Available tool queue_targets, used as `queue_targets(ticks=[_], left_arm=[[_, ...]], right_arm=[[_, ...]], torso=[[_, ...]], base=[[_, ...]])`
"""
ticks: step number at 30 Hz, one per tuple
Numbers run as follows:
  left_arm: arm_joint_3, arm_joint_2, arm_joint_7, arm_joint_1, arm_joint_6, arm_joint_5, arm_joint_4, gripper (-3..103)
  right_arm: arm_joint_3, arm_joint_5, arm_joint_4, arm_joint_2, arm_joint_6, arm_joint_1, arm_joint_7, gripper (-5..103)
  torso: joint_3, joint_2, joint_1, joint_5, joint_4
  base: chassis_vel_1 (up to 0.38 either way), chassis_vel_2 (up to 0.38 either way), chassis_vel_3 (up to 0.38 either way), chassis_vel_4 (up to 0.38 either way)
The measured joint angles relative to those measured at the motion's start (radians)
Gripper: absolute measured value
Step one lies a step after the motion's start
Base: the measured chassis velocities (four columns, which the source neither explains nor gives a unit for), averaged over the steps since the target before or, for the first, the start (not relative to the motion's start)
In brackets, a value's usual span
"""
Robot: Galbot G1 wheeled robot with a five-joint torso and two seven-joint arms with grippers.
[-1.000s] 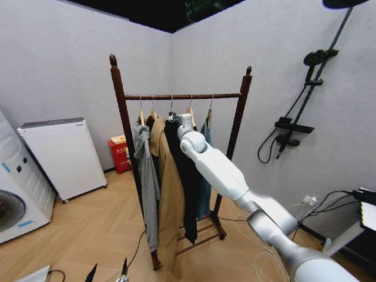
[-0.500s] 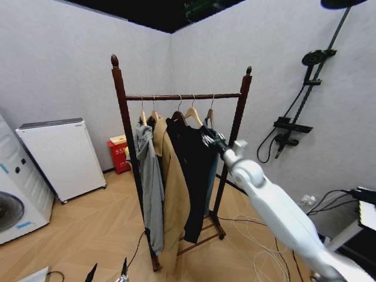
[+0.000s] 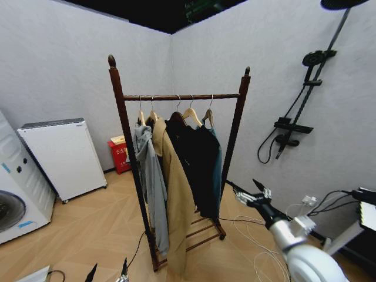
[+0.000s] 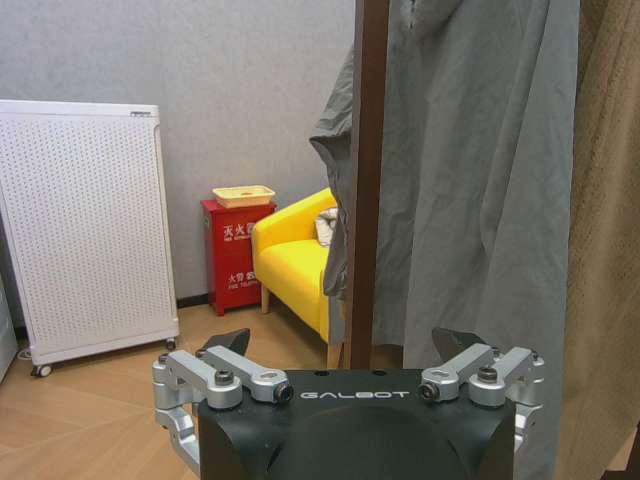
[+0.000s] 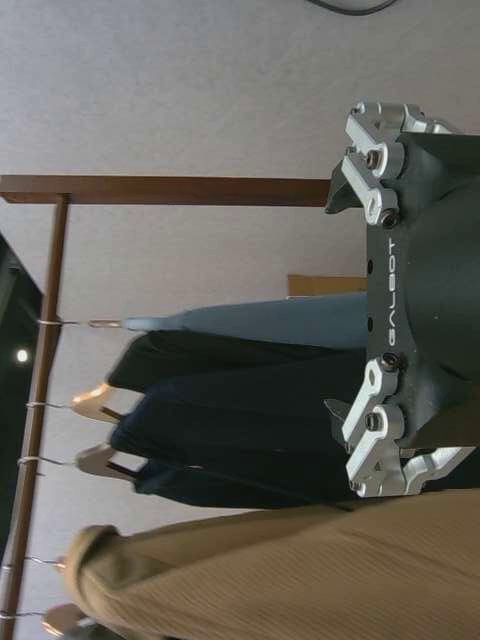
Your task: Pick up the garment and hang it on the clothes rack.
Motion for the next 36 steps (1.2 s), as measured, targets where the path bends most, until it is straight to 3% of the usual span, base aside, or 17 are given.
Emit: queue_targets(ticks=[7,36], left_arm=[[0.000,0.000,0.000,0.000,0.000,0.000,0.000,100],[0.000,0.000,0.000,0.000,0.000,0.000,0.000,100]], right_arm=[[-0.045,-0.059,0.013,0.086,0.012,-0.038,0.028,100],[-0.051,-0.056,0.011,0.085,0.000,-0.022,0.032,100]], torso=[[0.000,0.000,0.000,0.0001,0.0003],[0.000,0.000,0.000,0.0002,0.0002]], base=[[0.000,0.000,0.000,0.000],[-0.001,-0.001,-0.001,-0.002]])
